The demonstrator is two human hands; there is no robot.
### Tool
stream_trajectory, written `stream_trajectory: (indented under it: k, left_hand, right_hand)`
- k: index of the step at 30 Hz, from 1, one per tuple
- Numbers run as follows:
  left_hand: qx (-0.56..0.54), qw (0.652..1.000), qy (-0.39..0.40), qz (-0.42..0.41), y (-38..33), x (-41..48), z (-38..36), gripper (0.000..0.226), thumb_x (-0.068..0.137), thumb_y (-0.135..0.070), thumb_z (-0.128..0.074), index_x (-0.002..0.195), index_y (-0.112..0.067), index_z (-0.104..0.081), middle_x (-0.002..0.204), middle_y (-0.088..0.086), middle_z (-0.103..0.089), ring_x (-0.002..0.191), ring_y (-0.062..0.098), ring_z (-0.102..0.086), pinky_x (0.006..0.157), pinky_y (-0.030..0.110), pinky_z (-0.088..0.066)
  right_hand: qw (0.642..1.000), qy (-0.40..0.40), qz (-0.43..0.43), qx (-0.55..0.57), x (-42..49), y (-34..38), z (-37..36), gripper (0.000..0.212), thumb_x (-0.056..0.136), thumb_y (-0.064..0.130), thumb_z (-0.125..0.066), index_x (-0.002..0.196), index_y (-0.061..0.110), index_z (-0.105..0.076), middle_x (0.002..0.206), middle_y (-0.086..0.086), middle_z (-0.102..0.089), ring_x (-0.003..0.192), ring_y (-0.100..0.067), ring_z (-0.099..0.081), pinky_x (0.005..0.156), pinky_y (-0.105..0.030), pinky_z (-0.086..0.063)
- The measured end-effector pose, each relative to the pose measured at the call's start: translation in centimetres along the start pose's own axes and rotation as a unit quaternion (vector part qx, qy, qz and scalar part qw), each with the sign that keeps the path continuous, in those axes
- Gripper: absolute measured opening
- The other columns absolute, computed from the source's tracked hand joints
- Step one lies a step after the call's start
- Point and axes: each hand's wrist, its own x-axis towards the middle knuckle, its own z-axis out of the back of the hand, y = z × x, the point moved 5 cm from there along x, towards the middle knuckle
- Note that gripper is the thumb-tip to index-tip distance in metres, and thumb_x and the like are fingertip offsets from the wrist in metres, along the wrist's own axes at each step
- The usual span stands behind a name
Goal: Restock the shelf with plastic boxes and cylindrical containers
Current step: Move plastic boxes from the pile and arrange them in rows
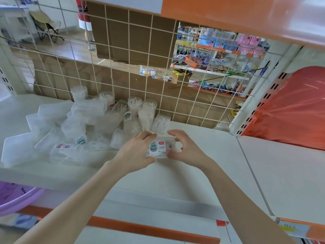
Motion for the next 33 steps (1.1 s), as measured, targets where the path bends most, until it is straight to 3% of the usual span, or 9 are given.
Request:
stream_trajectory:
  k: [2, 4, 13, 18, 22, 33]
  left_hand:
    - [-0.001, 1.000, -0.001, -0.003, -0.1, 0.0, 0.0, 0.074, 0.078, -0.029, -0.067, 0.141, -0.013, -0.033, 0.139, 0.001, -0.038, 0.123, 0.018, -0.039, 0.091, 0.023, -0.034]
    - [-0.001, 1.000, -0.001, -0.007, -0.2, 0.0, 0.1, 0.074, 0.078, -0.029, -0.066, 0.141, -0.013, -0.032, 0.139, 0.000, -0.037, 0.123, 0.018, -0.039, 0.091, 0.024, -0.035]
    - [-0.018, 1.000, -0.014, -0.017, -0.2, -0.2, 0.2, 0.072, 0.078, -0.029, -0.068, 0.140, -0.013, -0.035, 0.140, 0.000, -0.038, 0.125, 0.017, -0.037, 0.093, 0.024, -0.035]
    - [-0.028, 0.999, -0.027, -0.021, -0.6, -0.2, 0.0, 0.071, 0.078, -0.030, -0.068, 0.139, -0.011, -0.038, 0.138, 0.002, -0.040, 0.124, 0.019, -0.039, 0.094, 0.026, -0.035]
    - [-0.031, 0.999, -0.022, -0.033, -1.1, -0.2, -0.4, 0.070, 0.078, -0.029, -0.067, 0.139, -0.011, -0.037, 0.138, 0.002, -0.040, 0.124, 0.020, -0.040, 0.095, 0.027, -0.035]
    - [-0.011, 0.998, 0.002, -0.055, -2.5, -0.5, -2.4, 0.060, 0.087, -0.034, -0.057, 0.140, -0.018, -0.034, 0.142, -0.002, -0.032, 0.128, 0.017, -0.033, 0.096, 0.028, -0.036]
  right_hand:
    - [0.997, 0.021, 0.038, -0.069, 0.0, 0.4, -0.5, 0.077, 0.072, 0.006, -0.074, 0.139, 0.010, -0.036, 0.139, -0.003, -0.034, 0.125, -0.012, -0.034, 0.099, -0.010, -0.026]
    - [0.995, 0.025, 0.047, -0.083, -0.2, 0.6, -0.8, 0.081, 0.070, 0.005, -0.074, 0.140, 0.008, -0.034, 0.140, -0.005, -0.034, 0.128, -0.016, -0.033, 0.103, -0.016, -0.025]
    - [0.993, -0.007, 0.049, -0.111, -0.3, 0.2, -0.9, 0.078, 0.071, 0.006, -0.072, 0.140, 0.008, -0.035, 0.137, -0.006, -0.037, 0.126, -0.021, -0.037, 0.101, -0.018, -0.028]
    - [0.977, -0.033, 0.088, -0.193, -0.8, 0.5, -1.2, 0.077, 0.072, 0.013, -0.072, 0.140, 0.008, -0.036, 0.140, -0.006, -0.035, 0.125, -0.024, -0.034, 0.103, -0.036, -0.033]
    - [0.965, -0.063, 0.109, -0.230, -1.4, 0.4, -1.2, 0.071, 0.074, 0.014, -0.071, 0.138, 0.007, -0.039, 0.140, -0.007, -0.040, 0.125, -0.026, -0.037, 0.101, -0.038, -0.034]
    - [0.966, -0.064, 0.038, -0.248, -3.1, -2.3, -0.9, 0.063, 0.079, 0.020, -0.066, 0.136, 0.012, -0.042, 0.137, -0.003, -0.042, 0.120, -0.024, -0.041, 0.098, -0.038, -0.038]
